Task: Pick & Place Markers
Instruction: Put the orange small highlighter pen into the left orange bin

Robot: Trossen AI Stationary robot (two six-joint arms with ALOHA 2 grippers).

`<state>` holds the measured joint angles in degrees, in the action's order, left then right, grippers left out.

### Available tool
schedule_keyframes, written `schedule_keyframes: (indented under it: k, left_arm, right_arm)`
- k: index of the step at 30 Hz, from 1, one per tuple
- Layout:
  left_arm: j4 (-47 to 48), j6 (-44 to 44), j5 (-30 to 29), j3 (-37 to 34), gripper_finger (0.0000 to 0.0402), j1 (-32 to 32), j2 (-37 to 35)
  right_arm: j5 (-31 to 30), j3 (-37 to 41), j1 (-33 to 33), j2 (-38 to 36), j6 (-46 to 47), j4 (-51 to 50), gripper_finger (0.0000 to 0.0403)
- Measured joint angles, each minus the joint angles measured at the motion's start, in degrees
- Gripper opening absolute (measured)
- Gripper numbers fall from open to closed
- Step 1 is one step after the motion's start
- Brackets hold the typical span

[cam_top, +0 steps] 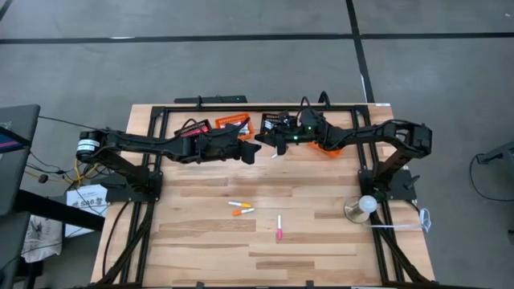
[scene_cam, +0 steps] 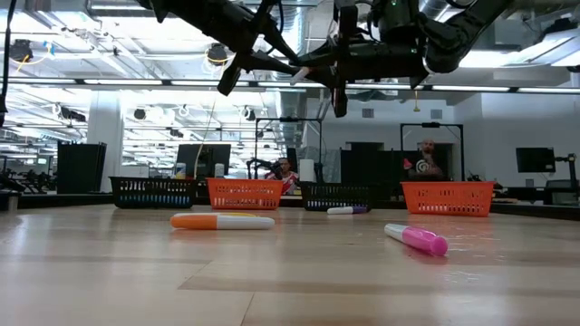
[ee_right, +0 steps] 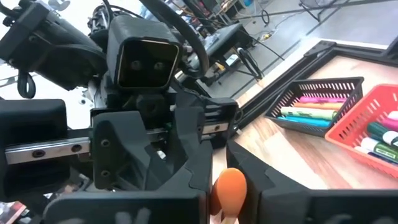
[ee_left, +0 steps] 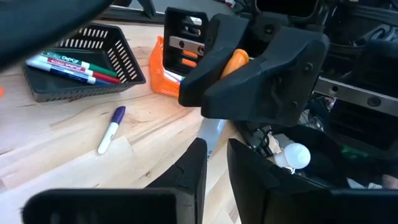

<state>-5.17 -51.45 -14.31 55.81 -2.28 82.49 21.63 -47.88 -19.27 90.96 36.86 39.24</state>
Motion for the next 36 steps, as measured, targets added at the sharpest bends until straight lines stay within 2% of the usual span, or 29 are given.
schedule_keyframes:
  k: [10, 13, 17, 23, 27, 32, 36]
  left_arm:
    - [-0.1, 2.2, 2.1, 0.0, 0.0062, 0.0, -0.1]
    - [0.3, 3.1, 4.0, 0.0, 0.0067, 0.2, -0.1]
    - [2.2, 3.2, 4.3, 0.1, 0.0078, 0.0, -0.1]
    - [4.1, 3.2, 4.1, 0.1, 0.0082, 0.1, -0.1]
    - [4.2, 5.0, 2.6, 0.1, 0.0082, -0.1, -0.1]
    - [4.2, 5.4, 2.3, -0.2, 0.0081, -1.0, -0.1]
    - [4.3, 6.3, 2.3, -1.8, 0.0081, -1.2, -0.1]
  right_arm:
    - [-0.2, 0.1, -1.6, -1.0, -1.2, -1.6, 0.0023]
    - [-0.6, 0.1, -4.1, -3.6, -2.9, -6.6, 0.0023]
    - [-2.0, 0.0, -7.6, -9.3, -7.9, -18.8, 0.0024]
    - [-12.5, 0.0, -11.2, -20.1, -16.8, -43.9, 0.0024]
    - [-19.4, 0.0, -12.1, -24.2, -19.2, -58.3, 0.0024]
    - [-27.8, 0.0, -11.8, -23.9, -19.4, -73.1, 0.0026]
    - [-33.6, 0.0, -10.8, -20.5, -19.7, -79.8, 0.0024]
